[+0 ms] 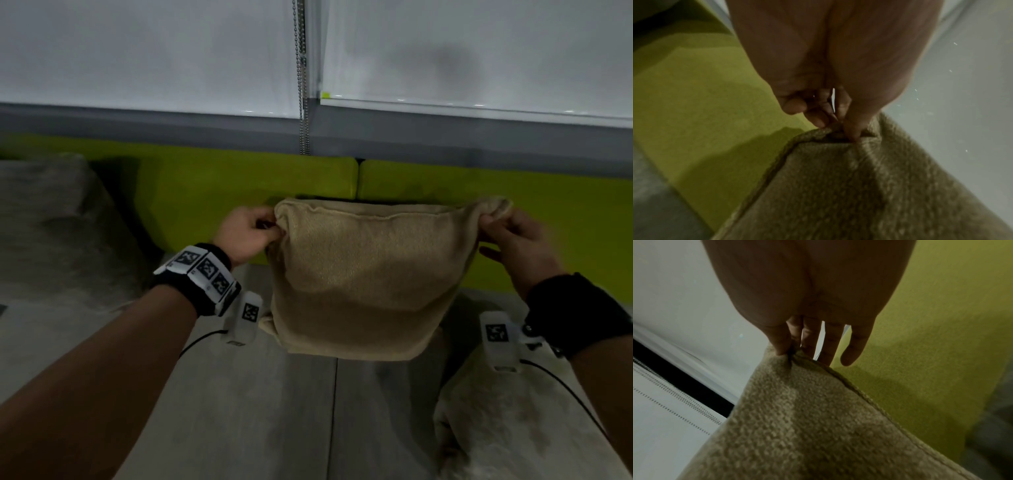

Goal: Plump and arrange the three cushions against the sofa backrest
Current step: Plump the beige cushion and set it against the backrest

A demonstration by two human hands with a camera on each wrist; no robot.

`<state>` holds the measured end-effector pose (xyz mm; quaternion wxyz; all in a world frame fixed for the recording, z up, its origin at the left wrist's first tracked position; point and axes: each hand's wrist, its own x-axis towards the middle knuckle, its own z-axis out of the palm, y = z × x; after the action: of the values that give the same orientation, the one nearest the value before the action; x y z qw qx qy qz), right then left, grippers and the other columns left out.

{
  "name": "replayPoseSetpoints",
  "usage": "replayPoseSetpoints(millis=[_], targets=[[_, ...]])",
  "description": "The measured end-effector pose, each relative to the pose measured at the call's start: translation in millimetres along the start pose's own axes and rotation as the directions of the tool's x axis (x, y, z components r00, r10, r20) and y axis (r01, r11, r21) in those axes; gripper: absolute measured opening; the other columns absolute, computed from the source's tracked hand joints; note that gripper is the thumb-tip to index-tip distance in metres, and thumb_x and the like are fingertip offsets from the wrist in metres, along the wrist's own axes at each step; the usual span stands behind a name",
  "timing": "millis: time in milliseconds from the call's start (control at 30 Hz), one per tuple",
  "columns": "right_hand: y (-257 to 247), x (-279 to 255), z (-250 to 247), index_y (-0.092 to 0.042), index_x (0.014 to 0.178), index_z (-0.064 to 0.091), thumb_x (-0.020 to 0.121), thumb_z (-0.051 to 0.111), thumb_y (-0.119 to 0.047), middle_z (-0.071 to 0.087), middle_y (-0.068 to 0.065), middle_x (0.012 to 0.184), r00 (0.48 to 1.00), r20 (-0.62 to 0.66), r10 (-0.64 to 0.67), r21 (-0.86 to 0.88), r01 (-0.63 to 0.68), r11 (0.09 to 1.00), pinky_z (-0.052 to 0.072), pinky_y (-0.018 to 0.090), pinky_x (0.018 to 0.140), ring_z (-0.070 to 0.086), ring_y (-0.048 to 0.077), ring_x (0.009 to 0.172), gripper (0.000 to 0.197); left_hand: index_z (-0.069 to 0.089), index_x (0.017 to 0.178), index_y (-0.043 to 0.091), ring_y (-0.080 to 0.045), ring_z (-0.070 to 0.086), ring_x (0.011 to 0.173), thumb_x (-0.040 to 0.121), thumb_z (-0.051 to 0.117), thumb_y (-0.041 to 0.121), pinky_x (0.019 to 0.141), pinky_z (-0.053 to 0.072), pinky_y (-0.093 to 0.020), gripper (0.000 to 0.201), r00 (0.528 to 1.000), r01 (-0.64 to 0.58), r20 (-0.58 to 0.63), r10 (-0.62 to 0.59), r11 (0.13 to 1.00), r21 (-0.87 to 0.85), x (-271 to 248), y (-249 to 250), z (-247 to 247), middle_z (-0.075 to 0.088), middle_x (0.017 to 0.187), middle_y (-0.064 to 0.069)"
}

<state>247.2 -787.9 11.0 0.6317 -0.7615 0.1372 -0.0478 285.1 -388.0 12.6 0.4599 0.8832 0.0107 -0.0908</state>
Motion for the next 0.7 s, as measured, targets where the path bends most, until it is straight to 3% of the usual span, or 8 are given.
replayPoseSetpoints(millis=[67,167,233,300,433,500,567,700], targets=[[6,6,-6,-0.027,0.091,0.065,0.105,0.057,-0.023,0.074,-0.011,0.089,0.997,-0.069,0.023,0.012,-0.022,1.0,0.053,0.04,0.089,0.07,0.009,0.09,0.017,0.07,0.105,0.023,-0.017,0.065,0.087,0.093,0.068,0.017,0.083,0.053,-0.032,0.014,0.992,0.046,-0.118,-0.053,0.997,-0.068,4,-8,-4,0.069,0.088,0.007],[17,13,-17,-0.025,0.083,0.055,0.106,0.053,-0.019,0.07,-0.012,0.076,0.987,-0.147,0.071,0.008,-0.07,0.998,0.051,0.032,0.074,0.071,0.004,0.071,0.025,0.068,0.123,0.018,-0.038,0.067,0.096,0.095,0.063,0.016,0.088,0.055,-0.049,0.029,0.909,0.117,-0.4,-0.115,0.993,-0.019,11,-32,-13,0.068,0.099,-0.009],[22,16,-20,-0.026,0.087,0.056,0.107,0.052,-0.02,0.067,-0.005,0.087,0.982,-0.16,0.099,0.0,-0.1,0.995,0.054,0.031,0.07,0.069,0.014,0.079,0.022,0.065,0.13,0.017,-0.042,0.062,0.101,0.097,0.054,0.013,0.09,0.052,-0.047,0.035,0.872,0.135,-0.49,-0.013,0.968,0.214,12,-44,-21,0.062,0.114,-0.022],[23,15,-22,-0.027,0.093,0.061,0.106,0.057,-0.029,0.067,-0.004,0.096,0.981,-0.16,0.112,0.012,-0.111,0.994,0.054,0.037,0.076,0.068,0.02,0.091,0.014,0.065,0.13,0.019,-0.038,0.06,0.105,0.098,0.054,0.017,0.091,0.048,-0.038,0.034,0.87,0.056,-0.49,0.065,0.972,0.227,11,-46,-23,0.057,0.121,-0.02],[19,9,-21,-0.032,0.101,0.069,0.105,0.059,-0.033,0.072,-0.006,0.103,0.991,-0.116,0.071,-0.006,-0.072,0.997,0.054,0.037,0.083,0.069,0.016,0.094,0.01,0.057,0.137,0.023,-0.011,0.057,0.112,0.097,0.063,0.033,0.096,0.043,-0.027,0.042,0.947,-0.067,-0.317,0.049,0.997,-0.047,15,-26,-11,0.058,0.131,0.006],[16,8,-19,-0.03,0.102,0.07,0.107,0.056,-0.028,0.074,-0.007,0.1,0.993,-0.104,0.05,-0.031,-0.053,0.998,0.054,0.037,0.084,0.07,0.015,0.094,0.015,0.063,0.126,0.022,-0.011,0.06,0.11,0.094,0.067,0.023,0.1,0.048,-0.033,0.033,0.97,-0.106,-0.222,0.097,0.994,-0.027,19,-16,-9,0.065,0.122,0.006],[14,9,-18,-0.029,0.099,0.07,0.107,0.055,-0.027,0.076,-0.012,0.091,0.994,-0.101,0.045,-0.048,-0.05,0.998,0.054,0.036,0.083,0.071,0.013,0.091,0.017,0.065,0.111,0.019,-0.016,0.063,0.103,0.089,0.069,0.01,0.094,0.051,-0.035,0.025,0.987,-0.136,-0.075,0.142,0.988,0.072,22,-9,-8,0.068,0.11,0.001],[14,10,-20,-0.027,0.095,0.067,0.102,0.061,-0.036,0.073,-0.005,0.096,0.995,-0.092,0.024,-0.082,-0.032,0.996,0.052,0.041,0.086,0.07,0.014,0.092,0.013,0.062,0.107,0.01,-0.029,0.062,0.089,0.093,0.064,0.023,0.069,0.039,-0.03,0.019,0.982,-0.155,0.179,0.068,0.826,0.543,22,-2,-3,0.064,0.097,-0.008]])
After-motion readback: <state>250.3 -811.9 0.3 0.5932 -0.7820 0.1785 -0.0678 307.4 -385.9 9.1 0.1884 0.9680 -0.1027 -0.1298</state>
